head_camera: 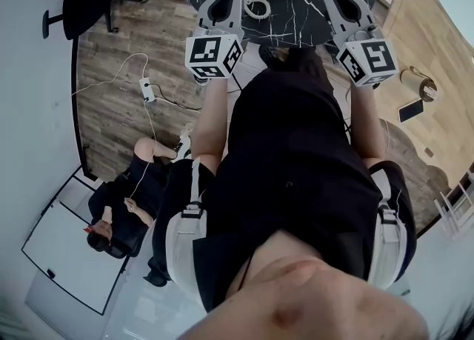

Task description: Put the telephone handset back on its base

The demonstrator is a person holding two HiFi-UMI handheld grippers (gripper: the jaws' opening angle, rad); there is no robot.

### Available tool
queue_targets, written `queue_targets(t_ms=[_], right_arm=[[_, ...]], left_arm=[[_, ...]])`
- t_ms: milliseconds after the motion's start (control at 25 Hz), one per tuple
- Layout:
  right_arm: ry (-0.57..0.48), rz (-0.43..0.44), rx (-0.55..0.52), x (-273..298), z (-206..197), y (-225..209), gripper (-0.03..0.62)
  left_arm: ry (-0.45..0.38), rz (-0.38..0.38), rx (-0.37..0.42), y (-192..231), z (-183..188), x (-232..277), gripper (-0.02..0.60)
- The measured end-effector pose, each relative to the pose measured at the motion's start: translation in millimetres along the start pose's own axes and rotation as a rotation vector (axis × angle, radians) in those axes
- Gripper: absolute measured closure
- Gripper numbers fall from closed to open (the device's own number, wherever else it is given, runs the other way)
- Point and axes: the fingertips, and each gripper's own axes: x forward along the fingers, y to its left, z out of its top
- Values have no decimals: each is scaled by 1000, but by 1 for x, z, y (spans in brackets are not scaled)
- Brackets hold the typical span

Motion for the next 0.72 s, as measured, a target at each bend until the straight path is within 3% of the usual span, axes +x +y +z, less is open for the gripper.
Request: queue_targets(t_ms=[720], right_arm=[[13, 4, -9, 3, -3, -9, 565]], left_arm=[[20, -3, 0, -4, -3, 12, 557]])
